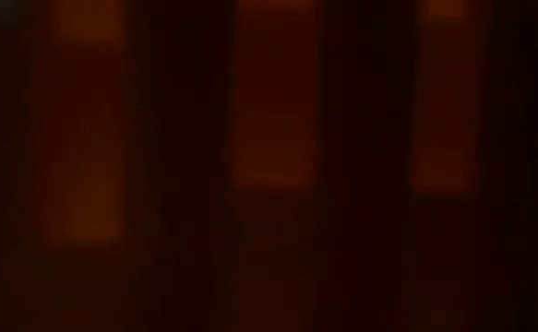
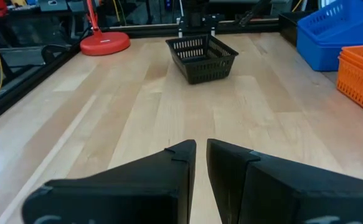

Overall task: Stack baskets by color
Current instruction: Stack the top blue bin on the bottom blue bin

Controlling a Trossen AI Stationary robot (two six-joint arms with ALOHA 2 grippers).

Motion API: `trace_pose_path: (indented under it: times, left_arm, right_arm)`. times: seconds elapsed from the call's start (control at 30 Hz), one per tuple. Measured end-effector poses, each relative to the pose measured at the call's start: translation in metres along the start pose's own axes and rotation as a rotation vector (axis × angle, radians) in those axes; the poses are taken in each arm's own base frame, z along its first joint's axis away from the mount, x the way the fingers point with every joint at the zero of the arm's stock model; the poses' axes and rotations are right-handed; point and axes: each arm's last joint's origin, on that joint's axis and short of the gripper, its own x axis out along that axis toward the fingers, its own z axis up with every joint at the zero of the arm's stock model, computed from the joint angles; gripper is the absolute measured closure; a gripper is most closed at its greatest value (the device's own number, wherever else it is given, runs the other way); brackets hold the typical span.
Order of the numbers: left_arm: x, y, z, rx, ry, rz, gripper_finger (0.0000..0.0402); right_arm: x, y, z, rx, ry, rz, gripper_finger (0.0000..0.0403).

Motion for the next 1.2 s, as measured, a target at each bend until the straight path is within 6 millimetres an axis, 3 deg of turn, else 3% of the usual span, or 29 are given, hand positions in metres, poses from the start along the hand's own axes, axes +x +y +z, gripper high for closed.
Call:
trace_pose_path:
  times: [0.17, 0.3, 0.43, 0.87, 1.2]
  left_arm:
    - [0.0, 0.0, 0.0, 0.0, 0.0, 0.0, 0.037]
    - [0.0, 0.0, 0.0, 0.0, 0.0, 0.0, 0.037]
    - [0.0, 0.0, 0.0, 0.0, 0.0, 0.0, 0.037]
    - [0.0, 0.0, 0.0, 0.0, 0.0, 0.0, 0.037]
    - [0.0, 0.0, 0.0, -0.001, 0.0, 0.0, 0.037]
  right_arm:
    - [0.001, -0.002, 0.004, 0.005, -0.003, -0.005, 0.0262]
    - [0.001, 0.004, 0.007, -0.055, -0.002, 0.072, 0.0243]
    - [0.0, 0.009, 0.012, -0.143, -0.041, 0.137, 0.0246]
    - [0.0, -0.005, 0.022, -0.114, 0.124, 0.147, 0.0285]
    - [-0.039, -0.015, 0.052, -0.063, 0.088, 0.3, 0.0291]
